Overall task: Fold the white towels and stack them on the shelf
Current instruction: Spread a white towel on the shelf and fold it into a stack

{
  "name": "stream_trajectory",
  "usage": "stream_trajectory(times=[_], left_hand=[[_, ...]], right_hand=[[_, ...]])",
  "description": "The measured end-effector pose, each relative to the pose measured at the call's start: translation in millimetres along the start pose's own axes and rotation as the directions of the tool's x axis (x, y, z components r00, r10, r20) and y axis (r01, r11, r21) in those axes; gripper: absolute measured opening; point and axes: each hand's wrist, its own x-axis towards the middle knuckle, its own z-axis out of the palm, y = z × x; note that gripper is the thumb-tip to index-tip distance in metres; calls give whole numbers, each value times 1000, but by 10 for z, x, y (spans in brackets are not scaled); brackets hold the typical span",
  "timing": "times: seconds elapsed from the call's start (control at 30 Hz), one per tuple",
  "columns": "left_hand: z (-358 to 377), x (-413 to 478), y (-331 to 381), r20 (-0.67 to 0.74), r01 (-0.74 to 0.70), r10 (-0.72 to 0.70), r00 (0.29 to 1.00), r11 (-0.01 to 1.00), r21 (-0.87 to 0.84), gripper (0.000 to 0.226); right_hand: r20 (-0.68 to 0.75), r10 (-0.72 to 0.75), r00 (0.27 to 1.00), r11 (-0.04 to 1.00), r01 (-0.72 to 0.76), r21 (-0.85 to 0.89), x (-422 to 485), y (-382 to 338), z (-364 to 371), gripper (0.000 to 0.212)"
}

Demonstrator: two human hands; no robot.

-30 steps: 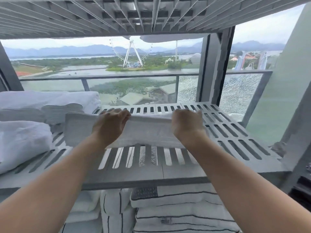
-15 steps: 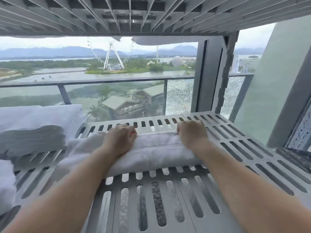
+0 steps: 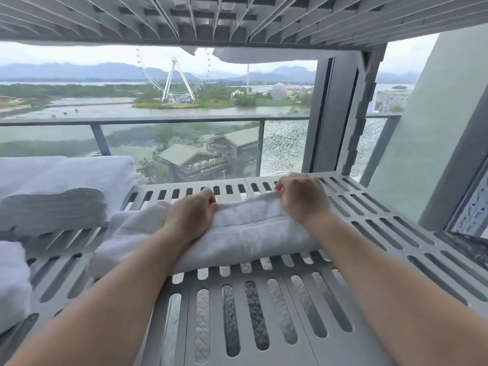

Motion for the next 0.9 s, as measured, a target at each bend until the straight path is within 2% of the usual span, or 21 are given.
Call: stream_trajectory(times=[0.07,0.17,0.27,0.43,0.63,0.8,0.9], left_hand=[[-3,-20,7,-14,3,-3,1000,1000,8,16],[-15,-46,24,-32,-10,11,999,1000,29,19],[-54,-74,41,-29,-18,23,999,985,169,27],[-254,-222,70,45,-23,4,999,896,443,36],[-412,-598,268,104,37,-85,991,916,399,37],[-547,-973,447,52,78,-114,992,884,462,39],[-710,-1169,443,25,121,-150,988,875,469,40]], right_hand=[[0,6,1000,1000,-6,-15,-33,-23,63,31],[163,65,984,995,-75,58,-96,26,148,26],[226,92,970,988,-117,104,-111,80,148,28],[215,109,970,982,-138,126,-247,149,97,25],[203,78,976,979,-114,169,-535,220,-126,22],[184,77,980,980,-109,167,-774,438,-340,19],[90,75,993,987,-87,137,-879,460,-395,17]])
